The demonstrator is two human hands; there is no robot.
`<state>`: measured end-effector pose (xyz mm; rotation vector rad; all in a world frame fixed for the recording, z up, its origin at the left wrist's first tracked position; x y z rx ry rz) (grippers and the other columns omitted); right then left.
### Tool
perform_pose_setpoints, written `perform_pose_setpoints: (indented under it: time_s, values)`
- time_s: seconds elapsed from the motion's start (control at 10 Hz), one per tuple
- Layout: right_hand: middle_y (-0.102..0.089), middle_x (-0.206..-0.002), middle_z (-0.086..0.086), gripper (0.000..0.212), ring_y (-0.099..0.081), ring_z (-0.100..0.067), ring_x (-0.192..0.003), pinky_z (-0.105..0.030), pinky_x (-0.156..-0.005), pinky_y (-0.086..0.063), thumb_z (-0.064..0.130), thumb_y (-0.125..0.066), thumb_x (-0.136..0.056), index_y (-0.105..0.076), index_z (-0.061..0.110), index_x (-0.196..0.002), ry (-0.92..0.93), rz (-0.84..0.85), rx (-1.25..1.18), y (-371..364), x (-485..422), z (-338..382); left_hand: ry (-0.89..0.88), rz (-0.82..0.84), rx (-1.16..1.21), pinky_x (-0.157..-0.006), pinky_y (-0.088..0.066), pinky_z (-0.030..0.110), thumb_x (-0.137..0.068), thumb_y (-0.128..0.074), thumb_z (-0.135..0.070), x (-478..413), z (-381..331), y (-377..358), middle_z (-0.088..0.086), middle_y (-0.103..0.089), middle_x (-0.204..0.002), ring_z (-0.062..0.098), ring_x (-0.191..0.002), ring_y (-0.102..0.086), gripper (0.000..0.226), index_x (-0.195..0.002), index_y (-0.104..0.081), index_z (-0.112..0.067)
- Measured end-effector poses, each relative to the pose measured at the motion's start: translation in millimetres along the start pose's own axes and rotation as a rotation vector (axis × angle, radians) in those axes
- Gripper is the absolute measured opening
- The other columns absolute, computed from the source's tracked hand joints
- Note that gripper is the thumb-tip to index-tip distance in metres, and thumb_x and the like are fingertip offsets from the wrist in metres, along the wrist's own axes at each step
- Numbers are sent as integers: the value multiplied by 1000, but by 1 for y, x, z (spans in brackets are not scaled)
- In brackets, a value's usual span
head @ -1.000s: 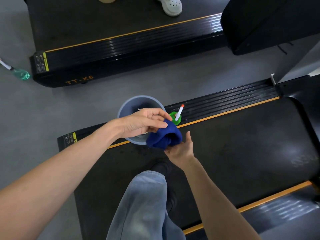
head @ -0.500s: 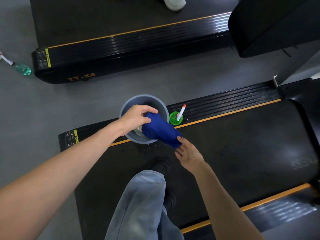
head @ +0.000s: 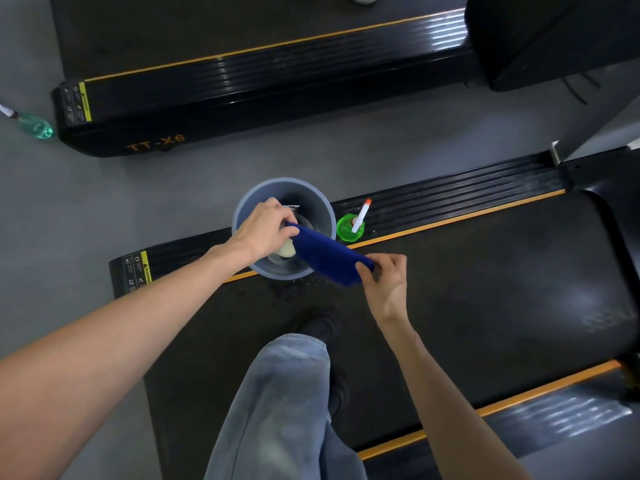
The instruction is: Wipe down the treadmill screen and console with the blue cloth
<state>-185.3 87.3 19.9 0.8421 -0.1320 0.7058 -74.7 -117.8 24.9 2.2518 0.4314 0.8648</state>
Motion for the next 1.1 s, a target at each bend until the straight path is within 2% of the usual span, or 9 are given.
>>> perform_pose_setpoints:
  time_s: [0.1,0.2,0.4,0.5,0.6,0.7,0.9,1.0,1.1]
  values:
    - [-50,-110,2,6,-53,-18,-102,-39,-90,-49,14,-54,-92,-54,18,-96,58,58,-123,-7,-9,9,23,40,169,-85,-44,33,-96,-50,-22,-8,3,-5,-2,-58,-105,18,-97,-54,7,-98,-57,-19]
    - [-59,-94,3,5,-58,-16,-88,-36,-79,-53,19,-47,-96,-46,24,-93,36,57,-192,-9,-19,13,34,62,320,-84,-47,37,-98,-45,-22,-17,6,-11,0,-62,-99,19,-92,-60,7,-98,-52,-21]
    - [-59,-83,5,6,-53,-3,-59,-18,-57,-44,23,-46,-97,-42,23,-101,70,-33,-204,-18,-26,7,-15,-77,427,-69,-41,19,-99,-43,-22,-28,13,-15,-6,-58,-91,8,-84,-56,6,-102,-49,-22]
    - [-63,-89,-3,8,-58,-13,-68,-30,-63,-48,20,-48,-96,-45,17,-103,110,23,-89,-46,-13,-15,12,17,346,-68,-39,19,-99,-44,-19,-28,35,-45,-4,-59,-93,6,-82,-55,6,-97,-50,-23]
    - [-63,-97,-6,12,-62,-21,-84,-32,-72,-48,13,-49,-95,-47,9,-106,129,198,50,-87,5,-40,72,140,250,-76,-42,28,-97,-47,-17,-20,71,-85,1,-62,-96,16,-89,-58,9,-93,-52,-22]
    - [-60,-92,-2,14,-60,-18,-81,-28,-70,-47,15,-48,-96,-45,10,-108,39,288,48,-108,13,-60,167,196,220,-82,-42,31,-97,-48,-18,-11,99,-107,2,-62,-99,21,-94,-58,8,-94,-54,-23]
    - [-58,-93,1,17,-54,-4,-73,-17,-62,-43,22,-43,-99,-45,11,-112,-203,125,-167,-101,-14,-71,200,10,353,-77,-37,25,-98,-45,-17,-36,89,-98,1,-62,-96,17,-90,-56,11,-96,-54,-22]
    - [-56,-117,-13,29,-57,-21,-94,-30,-78,-45,23,-38,-100,-39,7,-125,-383,89,-228,-107,-30,-84,257,70,281,-85,-40,29,-98,-46,-20,-53,85,-112,5,-60,-120,21,-106,-55,22,-119,-51,-21]
    - [-34,-146,-13,51,-42,-28,-128,-35,-103,-35,22,-41,-99,-22,14,-145,-529,178,-274,-121,-29,-96,311,174,130,-104,-32,33,-96,-50,-20,-52,77,-124,9,-40,-146,26,-131,-41,55,-146,-28,-16]
Point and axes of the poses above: each hand's wrist, its own x-axis away from the middle knuckle, its own y-axis out of the back of the hand, z = x × y, the point moved 10 cm from there along -x, towards the middle knuckle
